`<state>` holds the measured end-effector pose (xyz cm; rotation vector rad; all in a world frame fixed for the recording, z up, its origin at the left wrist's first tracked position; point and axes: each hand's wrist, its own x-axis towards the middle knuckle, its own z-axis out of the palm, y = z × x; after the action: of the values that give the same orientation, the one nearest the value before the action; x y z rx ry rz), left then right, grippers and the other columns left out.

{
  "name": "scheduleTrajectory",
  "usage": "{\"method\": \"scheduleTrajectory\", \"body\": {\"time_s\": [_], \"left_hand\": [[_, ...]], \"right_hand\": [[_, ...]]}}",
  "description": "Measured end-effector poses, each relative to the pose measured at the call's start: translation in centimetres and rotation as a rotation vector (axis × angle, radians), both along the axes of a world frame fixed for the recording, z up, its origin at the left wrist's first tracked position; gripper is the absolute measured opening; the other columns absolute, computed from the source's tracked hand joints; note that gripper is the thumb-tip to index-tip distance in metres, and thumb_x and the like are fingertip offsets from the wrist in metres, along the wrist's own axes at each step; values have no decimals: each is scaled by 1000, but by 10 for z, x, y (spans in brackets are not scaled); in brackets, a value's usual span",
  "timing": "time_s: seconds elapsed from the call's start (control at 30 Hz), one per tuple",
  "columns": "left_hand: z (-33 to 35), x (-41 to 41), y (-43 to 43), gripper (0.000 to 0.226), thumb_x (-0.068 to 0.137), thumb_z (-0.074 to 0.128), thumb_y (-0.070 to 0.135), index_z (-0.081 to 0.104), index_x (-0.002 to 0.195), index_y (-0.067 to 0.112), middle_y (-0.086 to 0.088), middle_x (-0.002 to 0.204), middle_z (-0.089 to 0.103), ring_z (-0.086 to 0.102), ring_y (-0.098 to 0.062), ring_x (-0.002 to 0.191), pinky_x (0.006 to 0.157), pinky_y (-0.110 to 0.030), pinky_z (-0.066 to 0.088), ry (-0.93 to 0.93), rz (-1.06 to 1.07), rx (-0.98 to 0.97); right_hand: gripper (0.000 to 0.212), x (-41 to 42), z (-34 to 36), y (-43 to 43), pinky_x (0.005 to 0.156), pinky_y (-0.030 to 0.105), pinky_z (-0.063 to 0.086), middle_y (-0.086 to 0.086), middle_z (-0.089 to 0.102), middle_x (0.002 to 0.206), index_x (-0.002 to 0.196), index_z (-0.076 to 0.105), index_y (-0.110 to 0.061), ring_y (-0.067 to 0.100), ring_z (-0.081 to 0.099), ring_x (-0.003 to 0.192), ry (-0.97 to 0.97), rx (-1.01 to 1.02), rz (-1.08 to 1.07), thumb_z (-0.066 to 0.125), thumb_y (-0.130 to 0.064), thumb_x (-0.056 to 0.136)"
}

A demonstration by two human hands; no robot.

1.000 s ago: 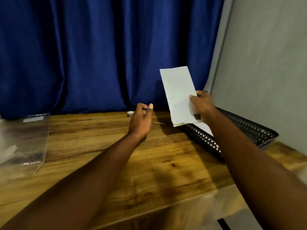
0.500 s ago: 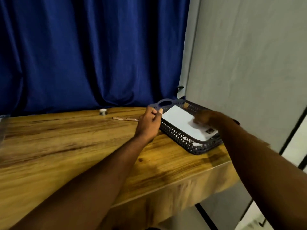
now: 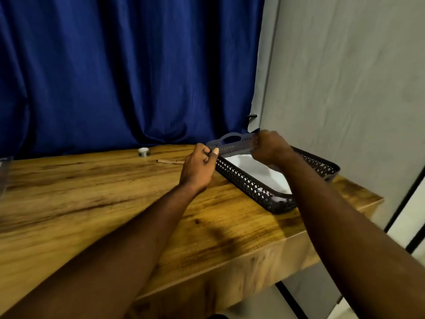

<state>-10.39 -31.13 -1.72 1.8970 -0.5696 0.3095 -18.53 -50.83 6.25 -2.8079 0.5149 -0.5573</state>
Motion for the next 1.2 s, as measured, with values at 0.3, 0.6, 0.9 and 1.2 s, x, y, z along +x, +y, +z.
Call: {"method": "scheduleTrajectory", "body": {"time_s": [0.3, 0.6, 0.9, 1.2], "left_hand": [[-4, 66, 79, 21, 89, 71, 36, 56, 101, 25, 5, 104, 58, 57, -23, 106, 93, -42, 49, -100, 268, 82], [-13, 134, 167, 40, 89, 74, 36, 55, 123, 26, -6, 135, 54, 48, -28, 131, 110, -45, 42, 130, 450, 230], [-16, 184, 153, 23, 80, 69, 54, 63, 91, 35, 16, 102, 71, 61, -15, 104, 108, -47, 40, 150, 361, 241], [-20, 181, 122, 16, 95, 67, 50, 72, 89, 35, 21, 99, 73, 61, -13, 110, 89, -41, 21, 58, 225, 350]], "right_hand": [[30, 70, -24, 139, 95, 39, 57, 7, 77, 105, 105, 75, -20, 29, 72, 102, -88, 98, 422, 61, -20, 79], [49, 139, -86, 156, 104, 41, 54, 6, 70, 131, 135, 63, -21, 28, 65, 121, -6, 123, 293, 63, -34, 88], [9, 172, -111, 135, 98, 49, 53, -15, 71, 94, 91, 70, -34, 16, 66, 96, -147, 207, 334, 64, -27, 89], [18, 186, -120, 130, 107, 61, 44, -18, 66, 109, 92, 60, -59, 18, 60, 115, -149, 194, 410, 54, -44, 85]]}}
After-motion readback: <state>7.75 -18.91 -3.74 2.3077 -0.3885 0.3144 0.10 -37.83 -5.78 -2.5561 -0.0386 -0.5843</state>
